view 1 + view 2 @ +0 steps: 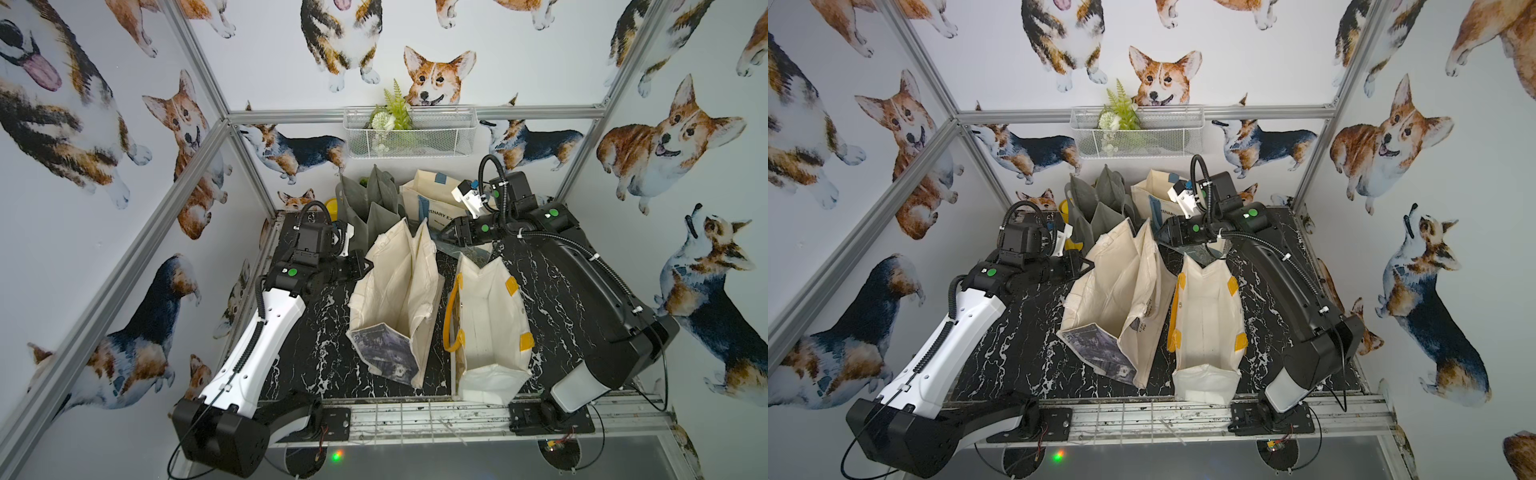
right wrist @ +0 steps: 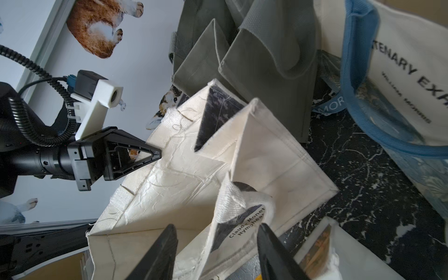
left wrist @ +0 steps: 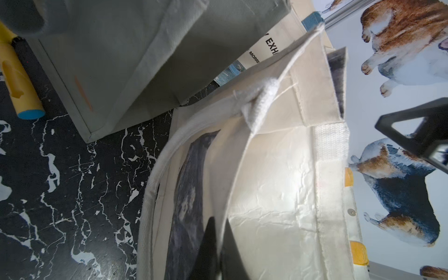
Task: Put away the canvas bag
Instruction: Press the canvas bag at the center of the board.
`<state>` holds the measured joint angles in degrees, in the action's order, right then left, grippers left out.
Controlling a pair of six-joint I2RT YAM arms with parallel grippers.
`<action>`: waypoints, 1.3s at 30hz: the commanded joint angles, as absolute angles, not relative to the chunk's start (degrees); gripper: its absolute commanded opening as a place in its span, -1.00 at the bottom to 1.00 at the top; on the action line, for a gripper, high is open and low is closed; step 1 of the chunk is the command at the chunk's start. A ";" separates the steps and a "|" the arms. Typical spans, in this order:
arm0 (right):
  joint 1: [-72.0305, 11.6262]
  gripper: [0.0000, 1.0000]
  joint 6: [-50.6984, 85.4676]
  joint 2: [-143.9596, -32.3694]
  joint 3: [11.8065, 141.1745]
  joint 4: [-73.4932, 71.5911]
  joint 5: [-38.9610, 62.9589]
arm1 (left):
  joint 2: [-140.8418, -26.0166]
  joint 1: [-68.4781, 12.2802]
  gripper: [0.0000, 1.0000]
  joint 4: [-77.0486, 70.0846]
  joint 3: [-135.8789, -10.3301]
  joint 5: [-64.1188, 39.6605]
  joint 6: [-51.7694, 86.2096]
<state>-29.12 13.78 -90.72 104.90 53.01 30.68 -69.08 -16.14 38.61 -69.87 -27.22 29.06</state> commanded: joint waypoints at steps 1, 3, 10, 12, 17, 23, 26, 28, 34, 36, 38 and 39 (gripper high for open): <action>-29.89 0.04 5.36 -90.83 104.27 64.93 23.39 | -69.34 -16.02 -0.98 37.84 -71.54 -29.16 28.61; -32.37 0.02 3.09 -90.84 102.48 66.95 20.40 | -69.51 -16.04 -0.98 38.75 -72.02 -29.35 27.94; -34.27 -0.10 3.23 -85.96 97.28 62.79 12.74 | -69.35 -14.22 -1.00 41.69 -69.76 -28.74 26.87; -34.28 -0.10 1.89 -85.89 97.25 63.24 13.26 | -68.79 -13.35 -1.00 40.19 -68.35 -29.73 28.14; -37.89 -0.13 -1.59 -87.56 94.86 62.97 14.85 | -67.77 -13.01 -1.00 38.76 -67.60 -30.62 29.43; -42.02 -0.16 -2.54 -87.23 91.56 52.92 14.66 | -66.93 -12.96 -1.00 38.93 -66.70 -31.62 29.46; -42.01 -0.17 -1.69 -88.35 91.16 50.84 15.10 | -66.46 -13.00 -1.00 38.94 -66.47 -31.73 29.47; -42.01 -0.16 -1.13 -88.75 90.21 48.89 15.65 | -66.27 -13.01 -1.00 38.68 -66.27 -32.14 29.62; -42.02 -0.14 3.59 -90.22 86.40 32.80 22.76 | -66.70 -13.01 -0.91 35.67 -65.39 -40.14 29.65; -42.02 -0.14 5.44 -91.92 86.77 29.54 25.36 | -66.57 -13.01 -0.76 35.08 -65.65 -42.29 29.31; -42.12 -0.14 6.86 -93.01 86.75 27.52 26.93 | -66.36 -13.07 -0.56 33.66 -65.54 -44.19 29.61; -42.20 -0.14 7.47 -93.48 86.66 26.46 27.56 | -66.19 -13.18 -0.42 32.50 -65.42 -45.08 30.27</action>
<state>-42.00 3.66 -92.18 86.72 35.51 22.55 -66.67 -13.08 36.91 -65.58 -38.96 29.19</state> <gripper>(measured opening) 0.431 0.208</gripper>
